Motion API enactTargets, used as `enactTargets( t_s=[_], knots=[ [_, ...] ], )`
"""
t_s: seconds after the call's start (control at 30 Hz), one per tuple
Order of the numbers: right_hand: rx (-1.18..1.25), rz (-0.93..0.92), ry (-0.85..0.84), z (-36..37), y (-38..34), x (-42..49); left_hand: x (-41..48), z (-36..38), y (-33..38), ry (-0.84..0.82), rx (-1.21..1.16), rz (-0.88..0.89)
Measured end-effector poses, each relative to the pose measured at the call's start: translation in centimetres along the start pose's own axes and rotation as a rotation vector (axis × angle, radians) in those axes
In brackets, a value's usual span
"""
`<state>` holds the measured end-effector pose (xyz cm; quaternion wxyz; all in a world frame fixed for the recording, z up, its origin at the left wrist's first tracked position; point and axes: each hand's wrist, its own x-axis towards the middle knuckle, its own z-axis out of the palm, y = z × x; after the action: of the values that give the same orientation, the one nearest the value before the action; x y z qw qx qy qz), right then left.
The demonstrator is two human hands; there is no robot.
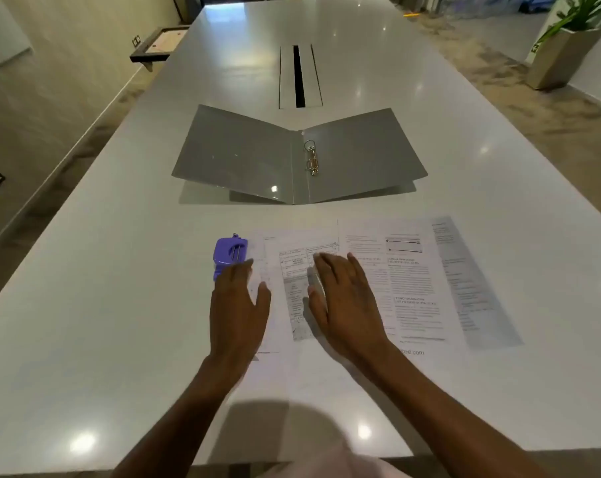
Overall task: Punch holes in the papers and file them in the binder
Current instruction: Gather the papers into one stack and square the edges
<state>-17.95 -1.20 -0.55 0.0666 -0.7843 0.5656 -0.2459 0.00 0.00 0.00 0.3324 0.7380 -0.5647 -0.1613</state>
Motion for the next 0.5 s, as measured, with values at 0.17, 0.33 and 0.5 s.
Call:
enactTargets(
  t_s=[0.17,0.33,0.5],
  knots=[
    [0.042,-0.061,-0.112,0.5,-0.3,-1.8,-2.0,-1.6,-1.2,-0.049,-0.123,-0.203],
    [0.032,-0.106,-0.226,0.9,-0.1,-3.7,-2.9,-2.4,-1.2,-0.074,-0.218,-0.352],
    [0.006,-0.102,-0.249,1.3,0.4,-4.4,-3.0,-2.5,-0.1,-0.1,-0.316,-0.461]
  ],
)
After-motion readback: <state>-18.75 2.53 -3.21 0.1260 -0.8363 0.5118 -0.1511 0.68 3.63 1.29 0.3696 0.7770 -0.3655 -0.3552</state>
